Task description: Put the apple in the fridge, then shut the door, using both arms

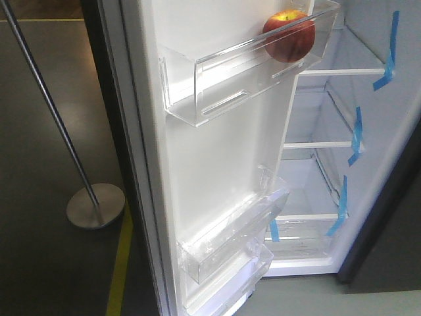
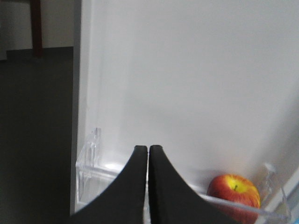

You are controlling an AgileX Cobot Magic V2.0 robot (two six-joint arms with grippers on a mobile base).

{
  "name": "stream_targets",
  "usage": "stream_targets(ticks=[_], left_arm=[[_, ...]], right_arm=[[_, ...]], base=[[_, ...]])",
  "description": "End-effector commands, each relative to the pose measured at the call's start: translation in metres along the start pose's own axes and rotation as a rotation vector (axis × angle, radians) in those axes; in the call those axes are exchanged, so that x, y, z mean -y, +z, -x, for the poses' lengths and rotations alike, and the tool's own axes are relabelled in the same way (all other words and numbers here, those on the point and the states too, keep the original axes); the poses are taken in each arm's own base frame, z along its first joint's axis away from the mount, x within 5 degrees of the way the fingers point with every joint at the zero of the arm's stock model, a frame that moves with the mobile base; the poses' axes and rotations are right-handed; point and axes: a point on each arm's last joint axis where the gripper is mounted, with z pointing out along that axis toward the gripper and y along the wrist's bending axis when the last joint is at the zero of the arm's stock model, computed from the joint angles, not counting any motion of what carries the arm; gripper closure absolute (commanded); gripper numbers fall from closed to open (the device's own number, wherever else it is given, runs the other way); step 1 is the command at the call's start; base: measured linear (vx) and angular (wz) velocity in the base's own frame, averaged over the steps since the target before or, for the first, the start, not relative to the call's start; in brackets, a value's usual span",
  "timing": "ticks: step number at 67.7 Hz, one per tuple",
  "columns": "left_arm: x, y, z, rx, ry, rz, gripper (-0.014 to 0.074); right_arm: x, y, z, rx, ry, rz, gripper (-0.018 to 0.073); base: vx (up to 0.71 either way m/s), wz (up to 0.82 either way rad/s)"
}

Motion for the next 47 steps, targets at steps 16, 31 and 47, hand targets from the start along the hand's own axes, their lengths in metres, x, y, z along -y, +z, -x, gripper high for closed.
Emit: stream_targets(ticks=[16,31,47], left_arm=[[0.003,-0.003,0.016,0.220,-0.345,-0.068,0.0604],[0.002,-0.005,0.025,0.297,-0.489,-0.093,0.0604],[-0.001,-0.009,0.035,0.411,-0.746,-0.155,0.0604]], right_arm=[[-0.046,-0.029,-0.056,-0.022,0.100,-0.128,0.0564],[-0.088,-0.041,-0.125,-0.084,0.184,-0.126,0.0564],[-0.118,-0.053,-0.167,-0.083,0.240,-0.146,0.0564]], base=[[0.00,0.00],[0.00,0.00],[0.00,0.00]])
